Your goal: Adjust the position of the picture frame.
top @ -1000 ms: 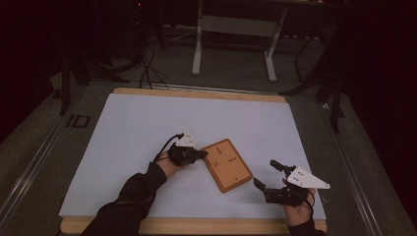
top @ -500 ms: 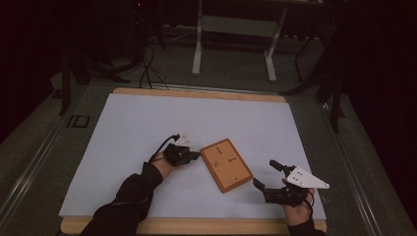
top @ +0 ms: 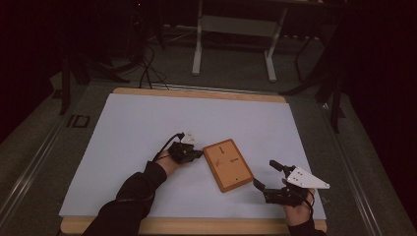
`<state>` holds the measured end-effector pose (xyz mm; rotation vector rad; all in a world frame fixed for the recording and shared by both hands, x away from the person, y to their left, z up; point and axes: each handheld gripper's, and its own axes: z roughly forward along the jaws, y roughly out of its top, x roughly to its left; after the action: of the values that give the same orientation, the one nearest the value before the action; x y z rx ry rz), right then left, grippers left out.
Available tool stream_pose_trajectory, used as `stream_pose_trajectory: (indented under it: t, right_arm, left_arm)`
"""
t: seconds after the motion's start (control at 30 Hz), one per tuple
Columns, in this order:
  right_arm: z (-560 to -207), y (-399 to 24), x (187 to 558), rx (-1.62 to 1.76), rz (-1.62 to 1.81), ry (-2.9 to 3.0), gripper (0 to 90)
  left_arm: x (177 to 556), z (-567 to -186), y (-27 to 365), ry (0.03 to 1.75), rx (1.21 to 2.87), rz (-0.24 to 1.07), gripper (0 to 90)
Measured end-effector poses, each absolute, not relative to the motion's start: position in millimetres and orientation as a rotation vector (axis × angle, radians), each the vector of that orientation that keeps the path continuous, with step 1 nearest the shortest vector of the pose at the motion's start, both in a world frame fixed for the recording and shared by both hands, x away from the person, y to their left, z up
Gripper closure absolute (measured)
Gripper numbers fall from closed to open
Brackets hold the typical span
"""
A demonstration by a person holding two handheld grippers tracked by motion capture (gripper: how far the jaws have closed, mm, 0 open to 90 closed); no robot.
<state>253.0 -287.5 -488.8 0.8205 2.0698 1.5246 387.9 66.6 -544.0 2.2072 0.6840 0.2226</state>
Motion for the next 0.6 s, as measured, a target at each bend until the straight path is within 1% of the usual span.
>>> stream_pose_trajectory:
  t: [0.6]
  right_arm:
    - [-488.4,-288.0,252.5,0.814,1.525,2.073,11.1]
  left_arm:
    - [403.3,-542.5,43.0,0.684,2.219,0.220,90.0]
